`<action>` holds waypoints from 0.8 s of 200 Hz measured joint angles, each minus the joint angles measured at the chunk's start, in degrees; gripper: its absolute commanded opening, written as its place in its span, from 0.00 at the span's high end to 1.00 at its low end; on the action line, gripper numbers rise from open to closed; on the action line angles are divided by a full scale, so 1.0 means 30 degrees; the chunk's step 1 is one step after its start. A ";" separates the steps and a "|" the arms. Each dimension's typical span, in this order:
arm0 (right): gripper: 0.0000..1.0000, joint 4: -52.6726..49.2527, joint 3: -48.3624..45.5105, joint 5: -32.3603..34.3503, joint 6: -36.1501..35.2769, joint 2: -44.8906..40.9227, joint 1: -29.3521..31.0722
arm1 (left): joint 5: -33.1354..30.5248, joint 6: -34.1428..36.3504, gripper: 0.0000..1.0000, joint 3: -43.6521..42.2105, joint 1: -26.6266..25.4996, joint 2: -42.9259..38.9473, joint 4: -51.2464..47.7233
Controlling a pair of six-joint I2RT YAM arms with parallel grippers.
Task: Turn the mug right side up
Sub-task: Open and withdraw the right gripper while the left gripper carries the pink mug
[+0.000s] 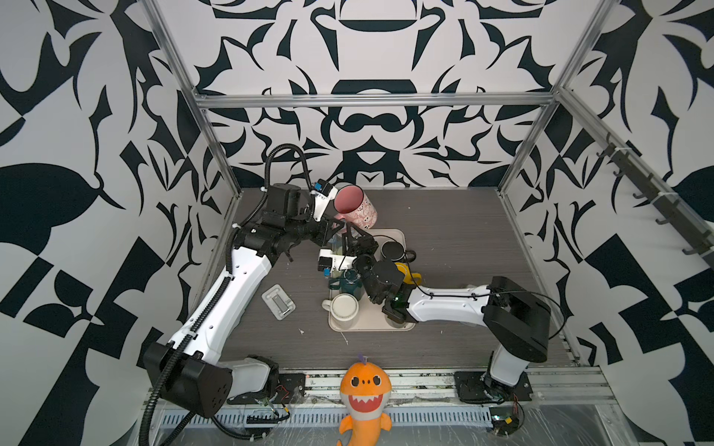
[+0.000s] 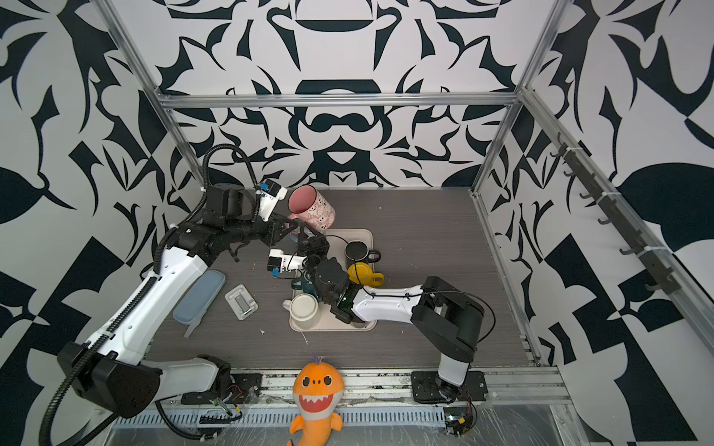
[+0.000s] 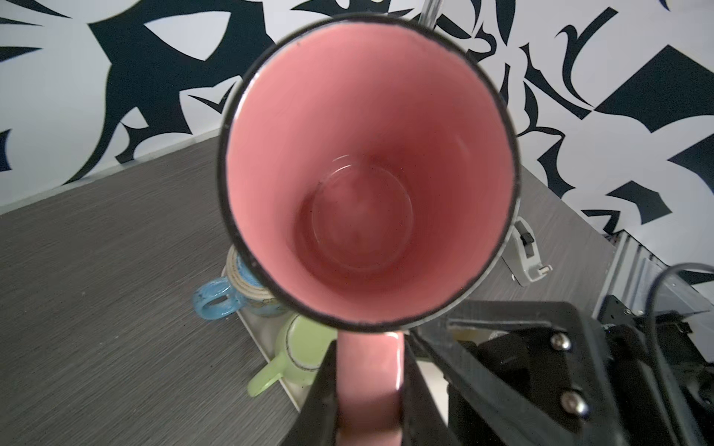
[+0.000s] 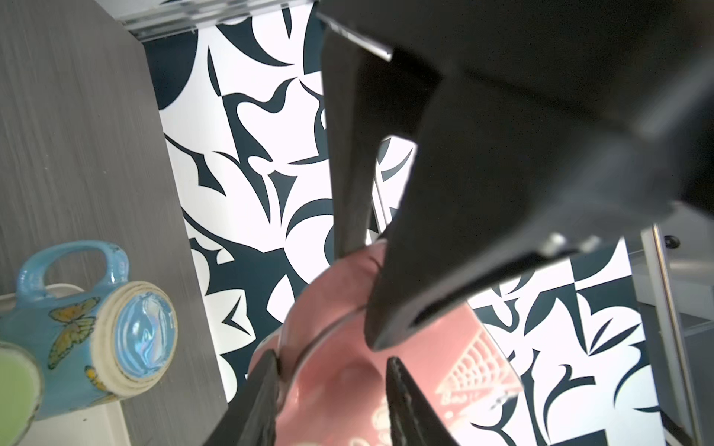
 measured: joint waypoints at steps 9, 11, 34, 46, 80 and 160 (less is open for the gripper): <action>0.46 0.0335 -0.0029 0.0109 -0.0036 -0.0073 0.0007 | -0.0423 -0.0066 1.00 0.0000 -0.0007 -0.0080 0.0087; 0.45 0.0437 -0.0044 0.0131 -0.0073 -0.0095 0.0022 | -0.0488 -0.0066 1.00 0.0000 -0.0022 -0.0095 0.0109; 0.39 0.1472 -0.0291 0.0634 0.0058 -0.0641 0.0058 | -0.1690 -0.0204 1.00 0.0000 -0.0015 -0.0095 0.0197; 0.38 0.1872 -0.0525 0.0940 0.0175 -0.1035 0.0073 | -0.2390 -0.0248 1.00 0.0000 0.0000 -0.0087 0.0189; 0.36 0.2142 -0.1348 0.2055 0.1494 -0.2310 0.0095 | -0.4473 -0.0350 1.00 0.0015 0.0000 0.0401 0.0401; 0.32 -0.6521 -0.2601 0.4408 1.2466 -0.8153 0.0102 | -0.7737 -0.0823 1.00 0.2703 0.1297 0.5005 0.0044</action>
